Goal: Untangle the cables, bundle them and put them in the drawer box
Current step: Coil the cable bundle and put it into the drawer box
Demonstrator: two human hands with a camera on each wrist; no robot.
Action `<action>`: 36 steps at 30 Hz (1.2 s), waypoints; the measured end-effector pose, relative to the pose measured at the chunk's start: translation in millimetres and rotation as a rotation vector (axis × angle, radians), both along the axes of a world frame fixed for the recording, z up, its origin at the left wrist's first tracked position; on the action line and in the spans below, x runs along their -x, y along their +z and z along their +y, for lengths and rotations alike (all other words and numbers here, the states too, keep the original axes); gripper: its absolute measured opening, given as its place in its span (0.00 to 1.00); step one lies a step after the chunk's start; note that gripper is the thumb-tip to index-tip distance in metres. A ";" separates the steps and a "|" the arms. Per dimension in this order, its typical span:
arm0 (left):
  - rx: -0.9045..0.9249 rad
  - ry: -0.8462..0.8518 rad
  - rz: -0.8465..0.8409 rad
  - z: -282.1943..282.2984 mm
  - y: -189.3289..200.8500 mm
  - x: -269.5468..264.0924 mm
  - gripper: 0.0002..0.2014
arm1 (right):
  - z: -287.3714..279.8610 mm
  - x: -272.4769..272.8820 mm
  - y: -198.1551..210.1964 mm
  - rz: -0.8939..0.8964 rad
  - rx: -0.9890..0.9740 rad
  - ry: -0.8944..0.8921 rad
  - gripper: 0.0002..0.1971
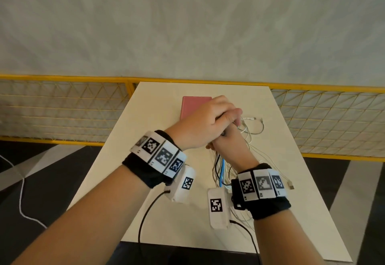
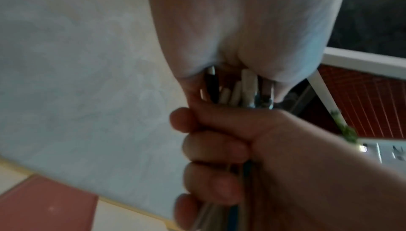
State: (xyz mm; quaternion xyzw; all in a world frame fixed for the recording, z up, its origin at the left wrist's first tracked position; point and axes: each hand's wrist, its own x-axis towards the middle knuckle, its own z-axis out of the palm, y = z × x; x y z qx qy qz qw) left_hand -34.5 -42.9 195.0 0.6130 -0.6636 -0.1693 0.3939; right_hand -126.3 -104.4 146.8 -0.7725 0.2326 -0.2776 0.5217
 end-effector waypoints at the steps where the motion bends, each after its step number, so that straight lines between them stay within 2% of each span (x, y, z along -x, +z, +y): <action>1: 0.014 0.016 -0.041 -2.3 -2.7 0.2 0.13 | -0.3 0.6 0.5 0.001 0.021 0.007 0.16; 4: 0.119 0.118 -0.225 -6.3 -8.5 -2.6 0.09 | -0.7 0.5 2.5 -0.033 0.021 0.023 0.16; 7: 0.226 0.280 -0.379 -6.0 -12.8 0.6 0.17 | -0.9 -3.1 5.5 -0.074 0.064 -0.032 0.18; 9: 0.255 0.295 -0.422 -6.2 -11.5 2.3 0.20 | 0.3 -4.8 5.3 -0.062 0.083 -0.032 0.19; 12: 0.291 0.266 -0.319 -8.3 -8.0 -8.4 0.20 | 3.8 -0.5 8.7 -0.062 -0.075 0.070 0.12; 14: 0.311 0.316 -0.194 -7.7 -3.8 -21.1 0.20 | 3.1 5.3 8.0 -0.019 -0.048 0.159 0.07; 15: 0.315 0.371 -0.129 -6.6 -2.0 -29.0 0.21 | 2.2 7.9 6.5 -0.010 -0.040 0.223 0.06; 17: 0.263 0.463 -0.020 -5.0 -0.8 -44.0 0.23 | -0.3 9.2 0.1 0.000 -0.079 0.310 0.11; 19: 0.097 0.515 0.049 -3.0 -2.0 -54.6 0.24 | -4.5 5.8 -5.5 0.057 -0.088 0.279 0.13; 20: 0.025 0.545 0.060 -1.6 -3.5 -59.1 0.25 | -7.3 4.5 -6.7 0.111 -0.033 0.231 0.14; 22: 0.064 0.606 -0.041 3.9 -2.5 -65.6 0.23 | -15.2 1.3 -6.4 0.209 0.124 0.160 0.15; 23: 0.153 0.572 -0.135 8.1 0.3 -65.6 0.24 | -17.6 0.5 -4.6 0.243 0.192 0.157 0.16; 24: 0.211 0.449 -0.224 11.7 3.8 -62.8 0.28 | -19.2 0.3 -1.5 0.271 0.248 0.177 0.16; 25: 0.189 0.276 -0.302 13.8 5.4 -57.6 0.35 | -20.2 -0.2 1.2 0.298 0.295 0.219 0.16; 27: -0.042 0.054 -0.508 14.6 1.4 -40.5 0.47 | -18.3 -2.9 8.9 0.340 0.343 0.313 0.13; 29: -0.259 0.063 -0.644 11.6 -13.0 -29.4 0.51 | -16.1 -6.4 15.8 0.398 0.374 0.356 0.11; 32: -0.372 0.192 -0.493 8.0 -28.2 -32.6 0.41 | -20.3 -6.1 20.6 0.428 0.447 0.374 0.09; 34: -0.371 0.216 -0.378 9.9 -30.2 -41.4 0.36 | -27.8 -1.2 20.1 0.366 0.346 0.347 0.04; 36: -0.397 0.221 -0.314 14.8 -26.8 -52.3 0.30 | -38.1 7.6 17.3 0.305 0.187 0.320 0.11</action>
